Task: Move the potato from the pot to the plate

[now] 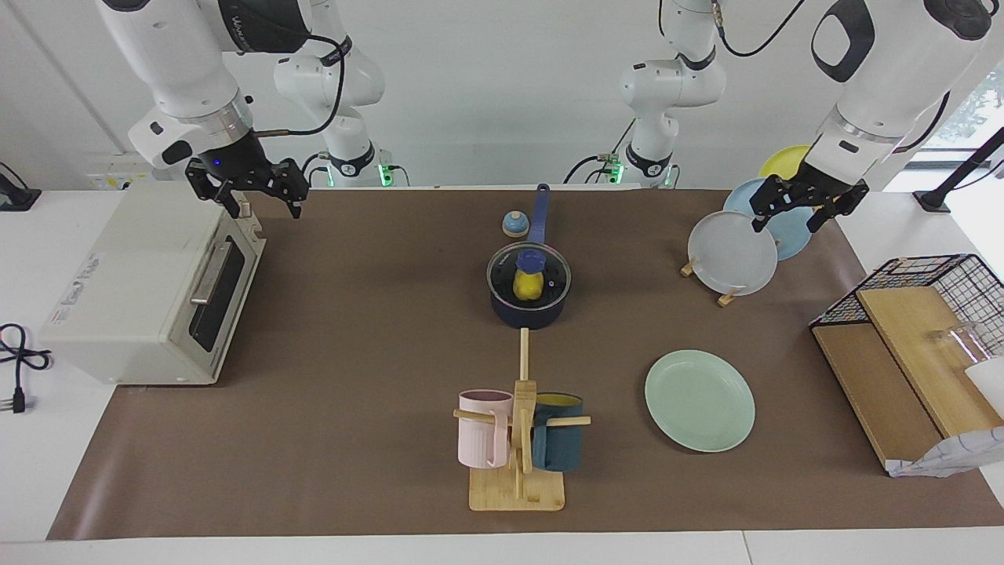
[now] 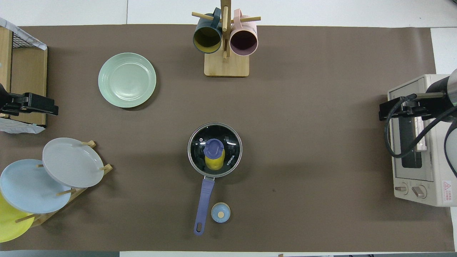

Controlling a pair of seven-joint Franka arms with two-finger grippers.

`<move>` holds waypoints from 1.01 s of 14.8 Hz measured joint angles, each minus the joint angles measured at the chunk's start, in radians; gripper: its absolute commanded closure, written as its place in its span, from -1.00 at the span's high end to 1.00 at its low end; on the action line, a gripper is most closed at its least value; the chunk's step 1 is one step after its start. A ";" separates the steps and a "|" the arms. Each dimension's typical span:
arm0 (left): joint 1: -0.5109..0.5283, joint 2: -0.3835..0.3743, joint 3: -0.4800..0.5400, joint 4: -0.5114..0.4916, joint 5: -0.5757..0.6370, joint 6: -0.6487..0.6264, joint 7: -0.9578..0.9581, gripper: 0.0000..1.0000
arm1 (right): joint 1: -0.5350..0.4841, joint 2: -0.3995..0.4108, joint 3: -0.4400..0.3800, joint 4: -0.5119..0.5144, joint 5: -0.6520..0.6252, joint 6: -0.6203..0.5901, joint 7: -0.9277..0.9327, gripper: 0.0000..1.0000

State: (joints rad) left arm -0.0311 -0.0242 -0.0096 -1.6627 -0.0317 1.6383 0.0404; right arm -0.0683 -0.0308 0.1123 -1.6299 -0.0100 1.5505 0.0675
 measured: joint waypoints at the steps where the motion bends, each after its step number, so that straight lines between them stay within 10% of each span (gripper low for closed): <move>1: 0.000 0.000 0.000 0.000 0.000 0.000 0.000 1.00 | 0.000 0.000 0.000 0.000 0.000 0.000 0.000 1.00; 15: 0.000 0.000 -0.001 0.000 0.000 0.000 0.000 1.00 | 0.014 0.000 0.002 0.000 0.005 0.010 -0.001 1.00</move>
State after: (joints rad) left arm -0.0310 -0.0242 -0.0102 -1.6628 -0.0317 1.6381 0.0404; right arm -0.0546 -0.0306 0.1140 -1.6300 -0.0046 1.5607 0.0662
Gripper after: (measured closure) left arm 0.000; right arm 0.000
